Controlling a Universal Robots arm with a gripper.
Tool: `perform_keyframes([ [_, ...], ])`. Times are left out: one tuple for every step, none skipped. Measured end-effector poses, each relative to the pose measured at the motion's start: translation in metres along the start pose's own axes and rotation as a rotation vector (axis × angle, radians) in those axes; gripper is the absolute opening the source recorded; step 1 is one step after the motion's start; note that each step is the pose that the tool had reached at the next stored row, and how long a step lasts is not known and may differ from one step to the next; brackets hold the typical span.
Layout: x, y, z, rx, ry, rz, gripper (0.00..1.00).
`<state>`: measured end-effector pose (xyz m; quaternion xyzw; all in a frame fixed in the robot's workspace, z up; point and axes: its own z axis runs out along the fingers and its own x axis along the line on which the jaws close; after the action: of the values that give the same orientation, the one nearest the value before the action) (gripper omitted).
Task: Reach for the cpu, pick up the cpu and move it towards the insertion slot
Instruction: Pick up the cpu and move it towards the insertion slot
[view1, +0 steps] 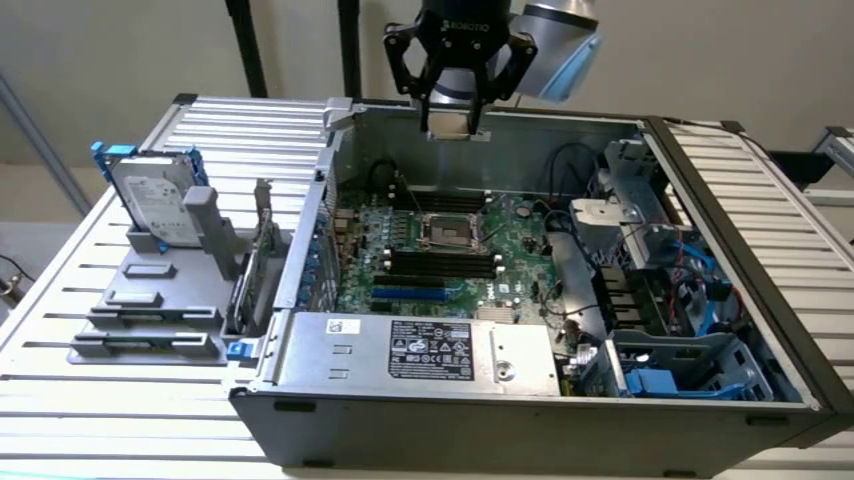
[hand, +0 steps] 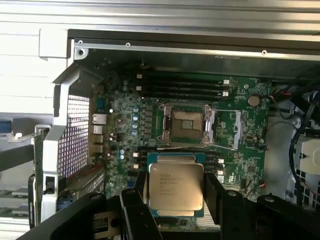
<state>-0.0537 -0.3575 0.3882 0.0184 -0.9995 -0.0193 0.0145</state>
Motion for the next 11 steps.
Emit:
perform_keyframes([
  [-0.002,0.0031,0.0009,0.0,0.0,0.0,0.55],
  [-0.004,0.0059,0.0017,-0.0001,-0.0001,0.0,0.55],
  [-0.005,0.008,0.0023,0.0001,0.0001,0.0,0.55],
  [-0.007,0.0099,0.003,0.0,0.0,0.0,0.55],
  [-0.008,0.0113,0.0036,0.0,0.0,0.0,0.55],
  [-0.01,0.0123,0.0041,0.0001,0.0,0.001,0.55],
  [-0.011,0.0128,0.0046,-0.0001,-0.0002,0.002,0.55],
  [-0.012,0.013,0.005,-0.0001,-0.0001,0.005,0.55],
  [-0.012,0.0131,0.0056,-0.0005,-0.0005,0.008,0.55],
  [-0.013,0.0131,0.006,-0.0006,-0.0006,0.014,0.55],
  [-0.013,0.0131,0.0065,-0.0008,-0.0008,0.021,0.55],
])
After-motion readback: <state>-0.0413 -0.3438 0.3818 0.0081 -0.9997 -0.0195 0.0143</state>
